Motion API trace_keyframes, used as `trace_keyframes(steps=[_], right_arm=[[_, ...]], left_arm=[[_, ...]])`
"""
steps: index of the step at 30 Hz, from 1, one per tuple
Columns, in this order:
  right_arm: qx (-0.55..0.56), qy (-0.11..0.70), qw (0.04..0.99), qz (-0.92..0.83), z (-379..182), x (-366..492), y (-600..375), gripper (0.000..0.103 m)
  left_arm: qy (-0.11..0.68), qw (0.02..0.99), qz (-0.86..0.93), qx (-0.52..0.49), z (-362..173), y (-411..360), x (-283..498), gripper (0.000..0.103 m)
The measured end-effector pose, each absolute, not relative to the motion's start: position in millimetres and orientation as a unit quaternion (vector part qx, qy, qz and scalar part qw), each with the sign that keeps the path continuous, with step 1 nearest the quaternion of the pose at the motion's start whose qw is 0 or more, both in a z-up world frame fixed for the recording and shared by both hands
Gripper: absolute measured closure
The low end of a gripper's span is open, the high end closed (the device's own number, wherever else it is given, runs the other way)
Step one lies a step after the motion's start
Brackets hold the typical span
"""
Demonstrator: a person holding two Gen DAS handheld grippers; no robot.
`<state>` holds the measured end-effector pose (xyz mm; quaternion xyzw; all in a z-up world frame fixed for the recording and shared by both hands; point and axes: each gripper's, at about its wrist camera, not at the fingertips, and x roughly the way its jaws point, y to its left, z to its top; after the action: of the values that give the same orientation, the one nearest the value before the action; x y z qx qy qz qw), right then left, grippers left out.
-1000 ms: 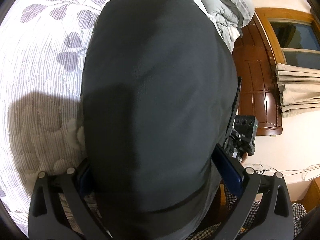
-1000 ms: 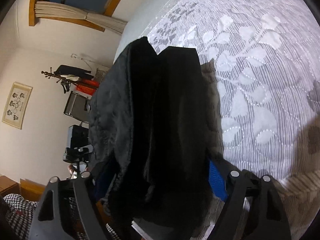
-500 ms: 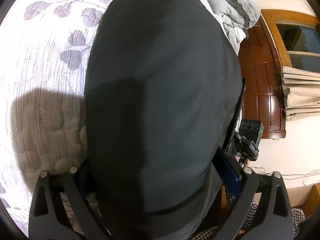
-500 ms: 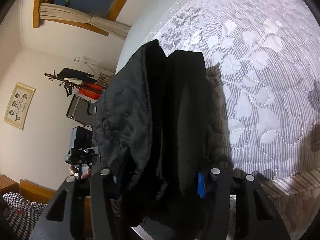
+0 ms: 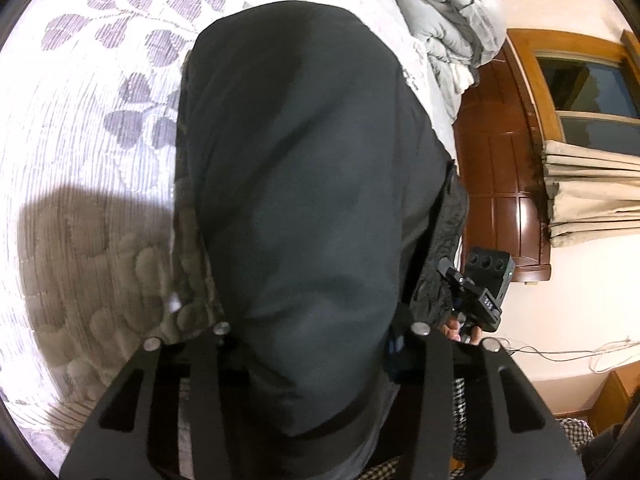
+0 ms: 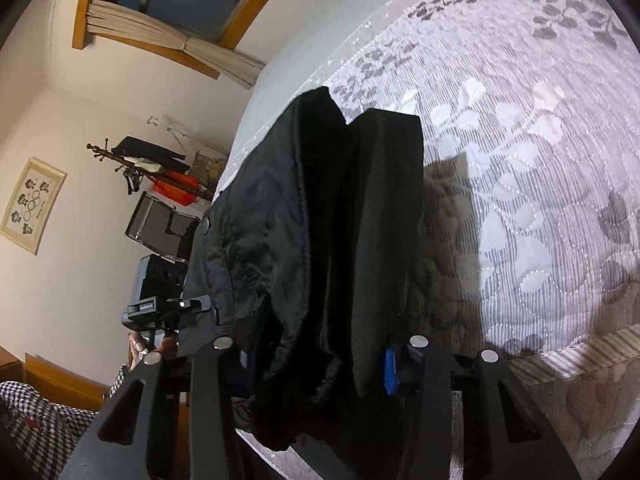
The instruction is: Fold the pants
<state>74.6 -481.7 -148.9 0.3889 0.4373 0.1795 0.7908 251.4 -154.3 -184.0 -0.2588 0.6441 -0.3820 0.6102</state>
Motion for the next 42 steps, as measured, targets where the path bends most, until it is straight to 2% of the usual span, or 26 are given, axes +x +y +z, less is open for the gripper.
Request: trace_keyframes(steps=[19, 32, 42], right_arm=[[0.340, 0.392, 0.838, 0.169, -102.8, 93.2, -485.7, 0.061], [0.308, 0.373, 0.853, 0.196, -70.5, 189.8, -473.2, 0.061], [0.311, 0.415, 0.834, 0.187, -110.0, 271.4, -467.5, 0.061]], left_arm=[[0.577, 0.648, -0.424, -0.260, -163.0, -167.9, 271.0, 0.066], [0.541, 0.690, -0.405, -0.257, -131.8, -153.7, 350.9, 0.060], [0.565, 0.698, -0.364, -0.248, -153.5, -145.5, 406.3, 0.058]])
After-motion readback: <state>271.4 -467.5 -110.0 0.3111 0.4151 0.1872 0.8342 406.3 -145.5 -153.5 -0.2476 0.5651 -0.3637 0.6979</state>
